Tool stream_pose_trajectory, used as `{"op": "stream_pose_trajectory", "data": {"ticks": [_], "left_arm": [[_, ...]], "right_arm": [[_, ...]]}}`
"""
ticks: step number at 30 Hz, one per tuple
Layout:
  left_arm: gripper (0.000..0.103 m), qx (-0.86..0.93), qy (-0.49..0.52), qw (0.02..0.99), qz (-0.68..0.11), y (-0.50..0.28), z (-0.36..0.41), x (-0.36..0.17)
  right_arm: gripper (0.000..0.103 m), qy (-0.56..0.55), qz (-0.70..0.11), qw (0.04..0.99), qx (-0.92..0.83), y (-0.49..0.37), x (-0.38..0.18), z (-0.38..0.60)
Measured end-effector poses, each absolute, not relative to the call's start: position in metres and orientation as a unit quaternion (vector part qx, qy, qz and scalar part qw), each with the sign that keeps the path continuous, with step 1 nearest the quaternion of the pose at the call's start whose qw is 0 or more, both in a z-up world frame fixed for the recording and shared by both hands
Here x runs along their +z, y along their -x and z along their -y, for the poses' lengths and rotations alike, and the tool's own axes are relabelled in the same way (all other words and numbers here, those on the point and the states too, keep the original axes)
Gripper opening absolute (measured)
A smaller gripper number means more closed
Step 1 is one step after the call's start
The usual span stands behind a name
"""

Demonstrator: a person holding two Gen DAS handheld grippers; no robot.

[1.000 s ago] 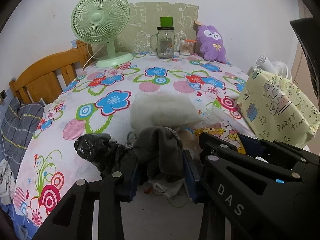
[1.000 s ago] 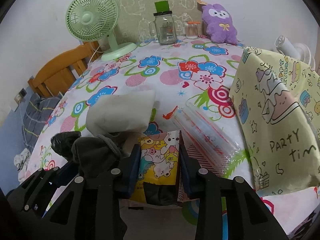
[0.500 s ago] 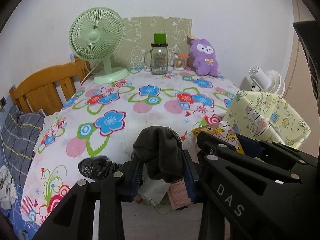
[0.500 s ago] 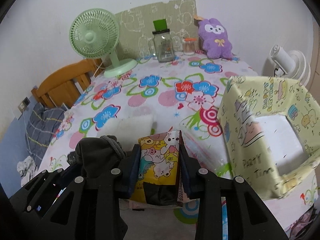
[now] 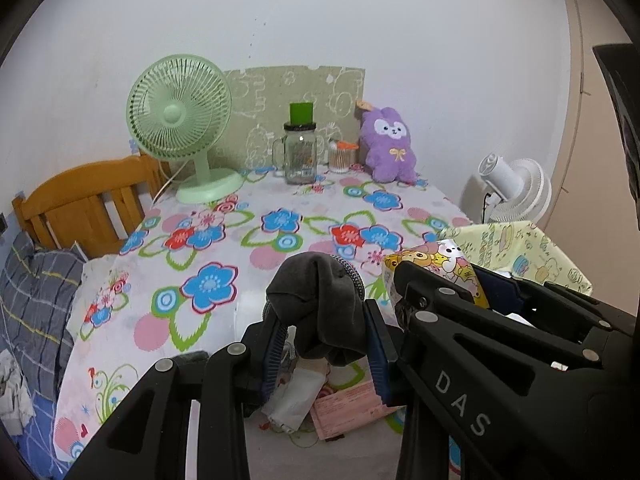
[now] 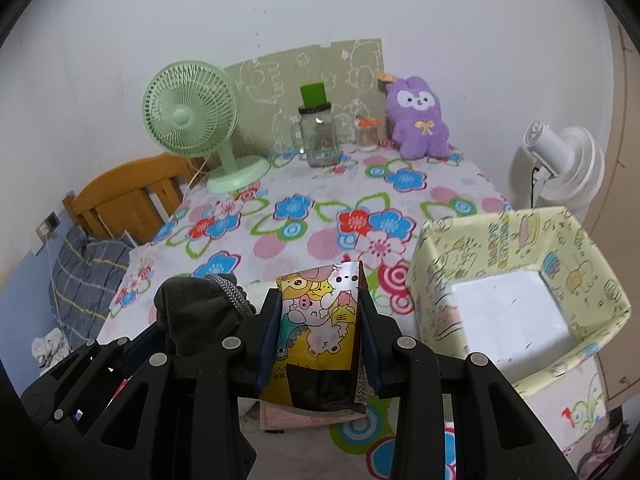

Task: Organize soft objects
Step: 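Grasp the grey sock with the left tool and lift it, then carry the sock with the left tool while the right tool carries the pack to the box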

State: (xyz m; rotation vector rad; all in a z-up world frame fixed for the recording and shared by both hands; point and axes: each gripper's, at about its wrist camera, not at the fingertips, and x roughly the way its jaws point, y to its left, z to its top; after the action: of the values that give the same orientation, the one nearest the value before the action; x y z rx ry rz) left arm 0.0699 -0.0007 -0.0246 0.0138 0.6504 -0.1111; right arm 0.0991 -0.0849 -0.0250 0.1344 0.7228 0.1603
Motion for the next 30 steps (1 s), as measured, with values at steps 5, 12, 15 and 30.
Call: {"op": "stream_pose_trajectory", "data": {"ticks": [5, 12, 15, 30], "left_arm": [[0.038, -0.052, -0.008, 0.949, -0.31, -0.071, 0.004, -0.015], [0.038, -0.048, -0.01, 0.949, -0.311, -0.076, 0.013, -0.014], [0.038, -0.049, -0.01, 0.95, -0.31, -0.078, 0.019, -0.014], [0.038, -0.069, -0.012, 0.952, -0.298, -0.083, 0.059, -0.009]], "right_arm": [[0.039, -0.063, -0.34, 0.935, 0.076, -0.098, -0.013, 0.091], [0.039, -0.06, -0.334, 0.937, 0.076, -0.099, -0.009, 0.099], [0.039, -0.057, -0.331, 0.939, 0.075, -0.099, -0.008, 0.105], [0.039, -0.057, -0.31, 0.947, 0.059, -0.096, -0.002, 0.148]]}}
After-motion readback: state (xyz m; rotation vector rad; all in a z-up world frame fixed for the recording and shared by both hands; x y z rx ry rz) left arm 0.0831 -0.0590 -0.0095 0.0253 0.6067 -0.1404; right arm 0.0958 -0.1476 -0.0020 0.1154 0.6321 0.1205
